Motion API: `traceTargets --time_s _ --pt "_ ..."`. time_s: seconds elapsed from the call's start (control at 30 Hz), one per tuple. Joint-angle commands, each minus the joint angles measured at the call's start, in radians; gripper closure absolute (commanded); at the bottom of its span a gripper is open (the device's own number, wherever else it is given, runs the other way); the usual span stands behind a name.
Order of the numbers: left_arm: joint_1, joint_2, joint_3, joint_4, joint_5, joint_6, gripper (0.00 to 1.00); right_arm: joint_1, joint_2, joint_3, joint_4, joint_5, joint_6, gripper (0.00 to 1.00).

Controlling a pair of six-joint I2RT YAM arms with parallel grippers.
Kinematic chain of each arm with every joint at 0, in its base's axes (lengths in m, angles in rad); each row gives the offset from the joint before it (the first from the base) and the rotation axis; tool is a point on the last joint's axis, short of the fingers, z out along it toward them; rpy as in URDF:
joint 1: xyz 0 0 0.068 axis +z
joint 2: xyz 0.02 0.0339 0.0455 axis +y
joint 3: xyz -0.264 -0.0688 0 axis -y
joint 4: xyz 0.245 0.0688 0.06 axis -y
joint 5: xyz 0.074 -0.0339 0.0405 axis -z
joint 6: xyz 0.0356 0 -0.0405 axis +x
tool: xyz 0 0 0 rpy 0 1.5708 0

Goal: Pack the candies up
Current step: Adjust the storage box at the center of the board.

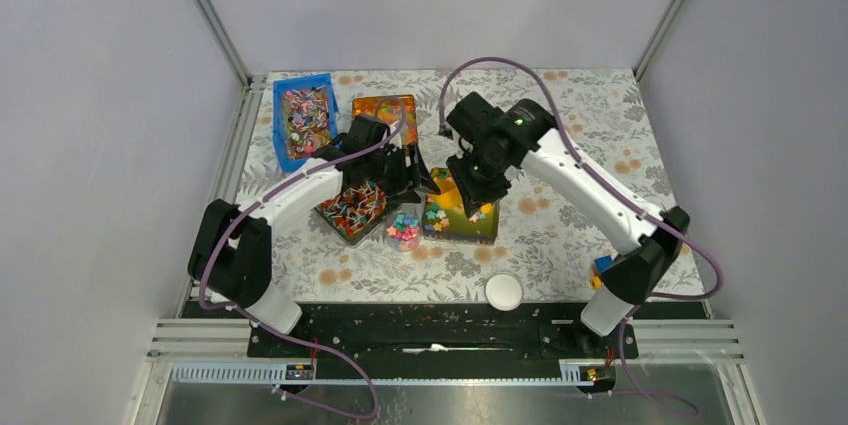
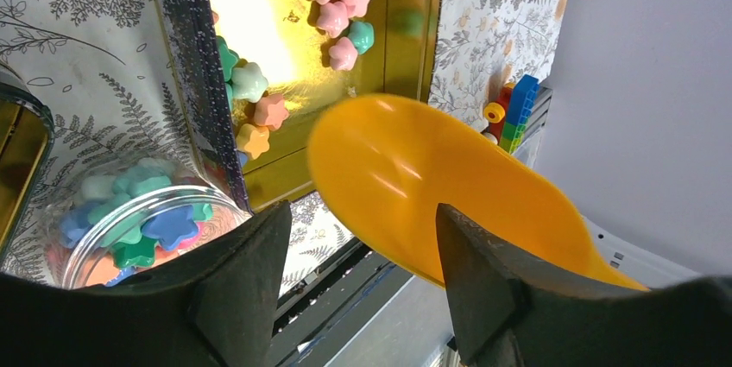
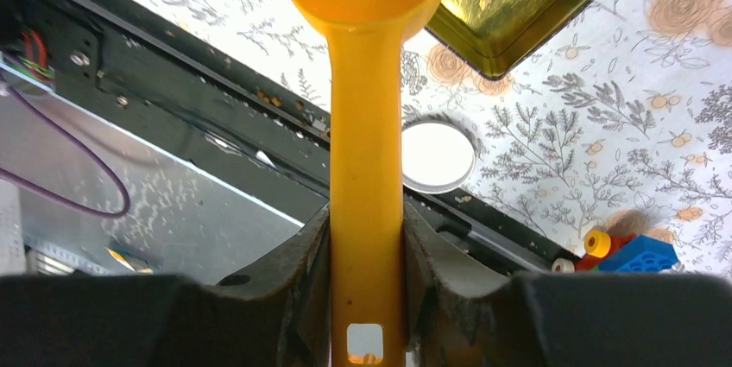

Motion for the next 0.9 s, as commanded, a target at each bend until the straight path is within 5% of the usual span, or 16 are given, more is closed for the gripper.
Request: traceTargets --time_s 0.0,0.37,0.87 --pt "0.0 0.016 0.045 0.013 0.025 -0.001 0.38 -0.027 -0.103 -0.013 0.094 0.057 0.066 1.0" --pt "0.004 0.092 0.191 -0.066 -0.038 0.135 0.31 -0.11 -0.192 -0.218 0.146 0.05 0.076 1.0" --pt "-0.121 0.578 0.824 -0.396 -0.354 0.698 0.33 -0.247 -0.357 -0.419 0.091 0.014 0.07 1.0"
